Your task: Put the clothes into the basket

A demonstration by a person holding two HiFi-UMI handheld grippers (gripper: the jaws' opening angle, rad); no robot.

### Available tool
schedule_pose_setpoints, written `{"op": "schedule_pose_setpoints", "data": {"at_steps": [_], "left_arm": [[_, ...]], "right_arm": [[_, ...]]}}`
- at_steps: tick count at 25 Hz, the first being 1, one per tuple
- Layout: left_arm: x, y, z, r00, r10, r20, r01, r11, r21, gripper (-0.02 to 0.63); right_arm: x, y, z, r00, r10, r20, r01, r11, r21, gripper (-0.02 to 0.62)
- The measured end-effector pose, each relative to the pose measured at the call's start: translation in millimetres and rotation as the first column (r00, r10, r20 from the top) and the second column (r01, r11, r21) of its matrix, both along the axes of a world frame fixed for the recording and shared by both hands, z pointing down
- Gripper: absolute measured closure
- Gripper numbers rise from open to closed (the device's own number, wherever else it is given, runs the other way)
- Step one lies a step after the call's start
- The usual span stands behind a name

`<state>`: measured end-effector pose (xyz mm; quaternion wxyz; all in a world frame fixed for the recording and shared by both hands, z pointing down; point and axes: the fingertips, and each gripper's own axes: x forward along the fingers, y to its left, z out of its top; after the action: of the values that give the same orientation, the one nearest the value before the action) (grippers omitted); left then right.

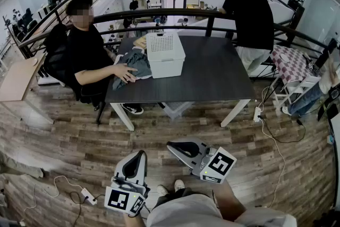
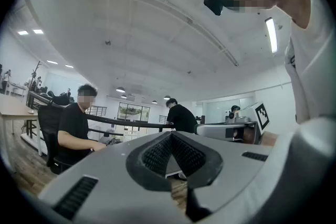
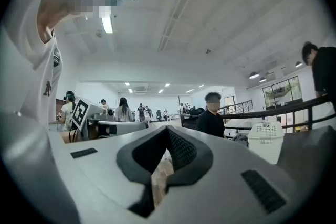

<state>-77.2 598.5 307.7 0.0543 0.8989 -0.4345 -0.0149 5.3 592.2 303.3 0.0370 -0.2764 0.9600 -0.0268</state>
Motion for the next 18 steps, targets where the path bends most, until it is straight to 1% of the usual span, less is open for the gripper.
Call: {"op": "schedule_pose_setpoints", "data": {"at_steps": [4, 11, 18], "left_arm": [[8.3, -23.7, -0.7, 1.000, 0.009, -0.009, -0.009, 1.000, 0.018, 0.604], [11.1, -27.4, 0.7, 1.000, 0.001, -0.004, -0.001, 1.000, 0.017, 0.604], [19.1, -32.1, 1.7, 1.000, -0.021, 0.010, 0.020, 1.000, 0.016, 0.604]], "right_arm": [[7.3, -22.4, -0.7, 1.000, 0.009, -0.015, -0.009, 1.000, 0.012, 0.580], [5.6, -26.2, 3.3, 1.000, -0.005, -0.029, 0.005, 1.000, 0.018, 0.580], [17.3, -30.1, 5.9, 1.000, -0.011, -0.010, 0.012, 1.000, 0.020, 0.580]]}}
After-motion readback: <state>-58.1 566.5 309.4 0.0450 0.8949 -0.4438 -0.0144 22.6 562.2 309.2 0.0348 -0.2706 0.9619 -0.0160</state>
